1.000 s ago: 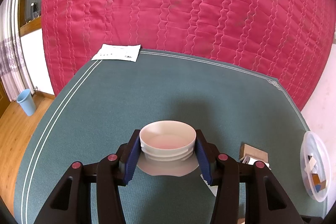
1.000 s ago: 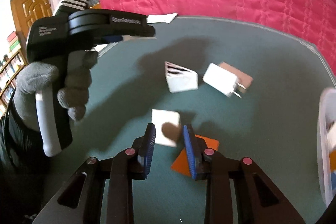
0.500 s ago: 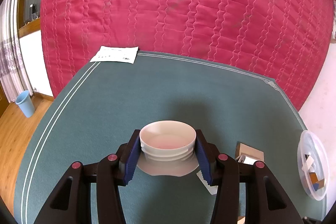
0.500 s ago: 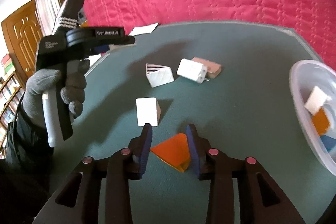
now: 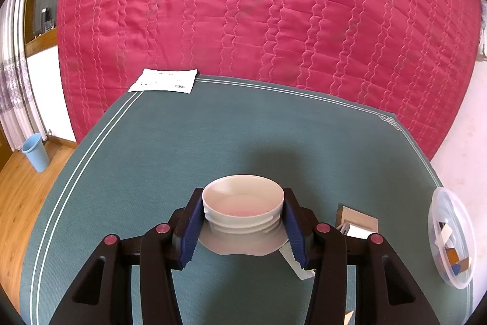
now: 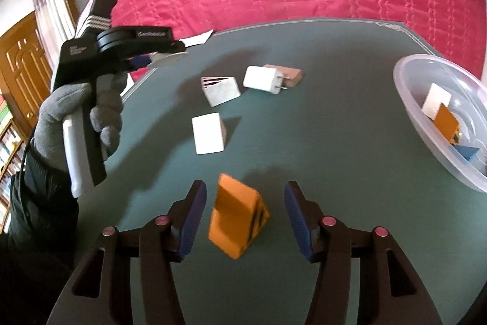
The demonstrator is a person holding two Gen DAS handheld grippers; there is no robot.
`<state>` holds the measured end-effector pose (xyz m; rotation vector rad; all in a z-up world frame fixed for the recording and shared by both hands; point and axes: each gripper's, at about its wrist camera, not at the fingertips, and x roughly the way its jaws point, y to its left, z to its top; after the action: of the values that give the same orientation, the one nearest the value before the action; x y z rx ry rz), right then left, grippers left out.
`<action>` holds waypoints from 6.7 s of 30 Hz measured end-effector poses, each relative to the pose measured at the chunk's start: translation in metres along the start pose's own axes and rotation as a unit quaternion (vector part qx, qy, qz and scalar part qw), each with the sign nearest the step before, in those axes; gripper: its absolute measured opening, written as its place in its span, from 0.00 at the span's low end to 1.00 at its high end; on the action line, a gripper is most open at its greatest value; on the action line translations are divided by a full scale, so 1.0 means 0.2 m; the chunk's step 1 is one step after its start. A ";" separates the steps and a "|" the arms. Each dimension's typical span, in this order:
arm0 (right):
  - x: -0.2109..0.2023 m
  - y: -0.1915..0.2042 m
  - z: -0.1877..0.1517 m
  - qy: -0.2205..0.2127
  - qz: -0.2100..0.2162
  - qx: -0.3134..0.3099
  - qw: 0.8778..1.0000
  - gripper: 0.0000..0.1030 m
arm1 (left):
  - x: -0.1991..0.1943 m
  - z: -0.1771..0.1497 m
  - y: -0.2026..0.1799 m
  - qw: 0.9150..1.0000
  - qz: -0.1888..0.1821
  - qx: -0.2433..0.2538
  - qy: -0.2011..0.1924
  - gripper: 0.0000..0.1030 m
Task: Organize rigid objects
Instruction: 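Carry the orange wedge over the bowl and open the right tool, then carry the white brimmed cylinder over the bowl and open the left tool, then move the left tool to the white striped triangle and grasp it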
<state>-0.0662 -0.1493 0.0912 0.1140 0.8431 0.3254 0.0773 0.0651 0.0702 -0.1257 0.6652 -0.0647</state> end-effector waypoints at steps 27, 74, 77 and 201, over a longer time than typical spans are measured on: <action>0.06 -0.03 -0.03 0.015 -0.074 -0.018 0.997 0.53 | 0.00 0.00 -0.01 1.000 -0.002 -0.003 0.001 0.51; -0.45 -0.85 0.08 -0.150 -0.199 0.150 0.957 0.58 | -0.08 -0.15 -0.39 0.995 -0.029 0.100 0.000 0.51; -0.47 -0.85 0.04 -0.163 -0.220 0.140 0.951 0.58 | -0.10 -0.16 -0.44 0.993 -0.035 0.109 -0.002 0.51; -0.34 -0.42 -0.07 -0.155 -0.196 0.020 0.968 0.70 | 0.25 -0.23 -0.36 0.988 0.016 0.129 0.080 0.60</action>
<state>-0.1002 -0.2513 0.1116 0.0312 0.5444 -0.0821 0.0867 -0.0163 0.0129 0.1401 0.8131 -0.1308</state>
